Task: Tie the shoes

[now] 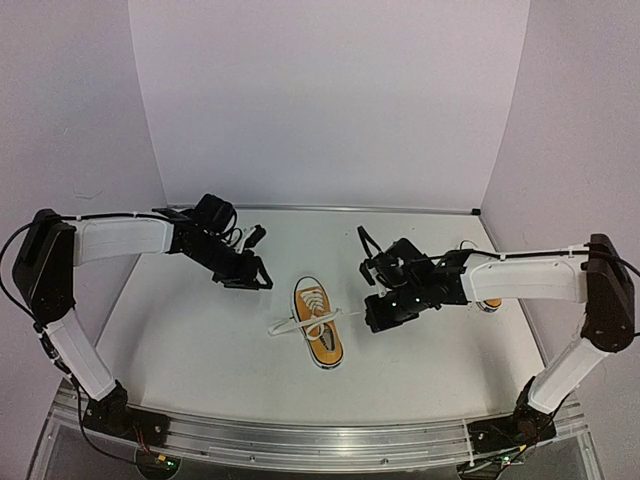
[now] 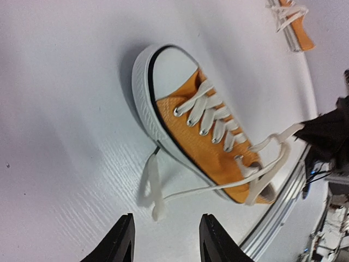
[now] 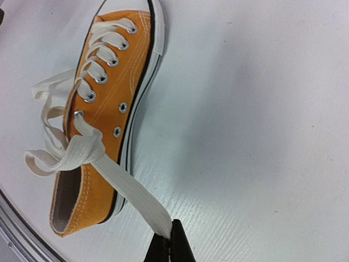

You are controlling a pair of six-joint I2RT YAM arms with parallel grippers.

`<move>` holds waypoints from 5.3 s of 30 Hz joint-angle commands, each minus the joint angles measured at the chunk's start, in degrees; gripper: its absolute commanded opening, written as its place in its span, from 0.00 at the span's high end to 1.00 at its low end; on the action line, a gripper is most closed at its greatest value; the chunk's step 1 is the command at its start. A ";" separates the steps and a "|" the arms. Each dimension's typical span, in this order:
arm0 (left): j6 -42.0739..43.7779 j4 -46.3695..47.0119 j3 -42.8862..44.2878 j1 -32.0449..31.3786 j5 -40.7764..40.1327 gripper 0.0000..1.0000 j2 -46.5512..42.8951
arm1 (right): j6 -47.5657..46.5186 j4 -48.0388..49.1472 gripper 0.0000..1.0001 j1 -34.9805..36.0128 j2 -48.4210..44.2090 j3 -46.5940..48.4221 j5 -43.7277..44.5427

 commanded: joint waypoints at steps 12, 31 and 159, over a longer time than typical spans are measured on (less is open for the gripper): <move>8.75 -8.35 7.40 -8.90 -12.31 0.61 12.80 | 1.12 13.91 1.00 0.30 8.67 -2.26 -13.71; 9.33 -11.50 14.13 -11.83 -19.71 0.61 22.04 | 3.16 17.74 1.00 1.98 10.85 -3.06 -16.03; 54.98 -2.41 1.21 -1.73 -1.76 0.18 5.61 | -9.63 13.05 0.02 -2.17 -2.47 12.16 -8.79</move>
